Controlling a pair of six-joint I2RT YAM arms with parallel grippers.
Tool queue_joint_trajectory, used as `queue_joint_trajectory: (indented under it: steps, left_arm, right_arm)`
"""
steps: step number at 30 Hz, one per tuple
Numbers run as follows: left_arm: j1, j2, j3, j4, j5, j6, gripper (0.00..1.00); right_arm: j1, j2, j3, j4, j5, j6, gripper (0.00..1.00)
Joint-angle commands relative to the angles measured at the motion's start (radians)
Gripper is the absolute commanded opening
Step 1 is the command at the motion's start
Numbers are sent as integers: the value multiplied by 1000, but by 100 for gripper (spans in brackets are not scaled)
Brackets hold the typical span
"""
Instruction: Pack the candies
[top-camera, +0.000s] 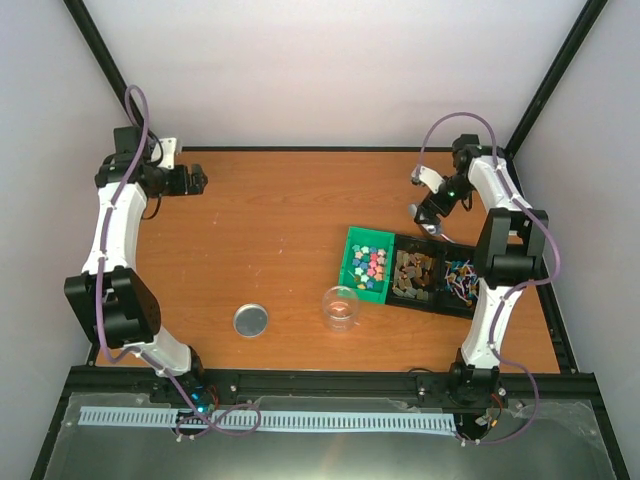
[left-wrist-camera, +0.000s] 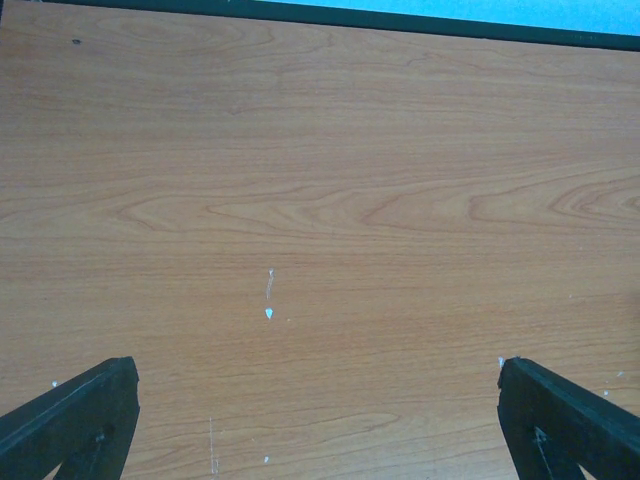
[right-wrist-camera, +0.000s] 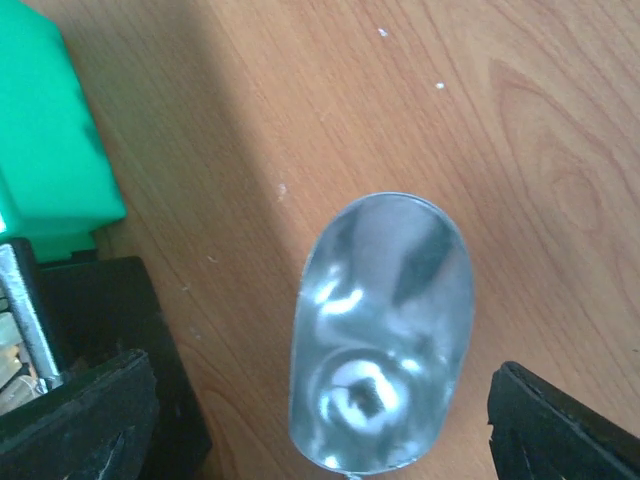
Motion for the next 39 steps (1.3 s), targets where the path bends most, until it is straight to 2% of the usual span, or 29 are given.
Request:
queue_joint_trajectory:
  steps: [1, 15, 24, 32, 37, 39]
  left_arm:
    - [-7, -32, -11, -6, 31, -15, 100]
    - [-8, -83, -35, 57, -69, 28, 100]
    - [-9, -153, -136, 178, -18, 68, 100]
    - [-10, -140, -130, 190, -23, 73, 100]
    - [-8, -136, -127, 191, -22, 77, 100]
    - [-9, -137, -128, 195, -35, 77, 100]
  right_arm:
    - [-27, 52, 102, -94, 12, -77, 88]
    - [-61, 266, 316, -103, 73, -59, 67]
    - [-56, 327, 347, -101, 59, -11, 54]
    - [-38, 350, 350, -98, 25, 31, 45]
    - [-34, 359, 355, -111, 8, 49, 30]
    - [-36, 361, 364, -128, -20, 57, 19]
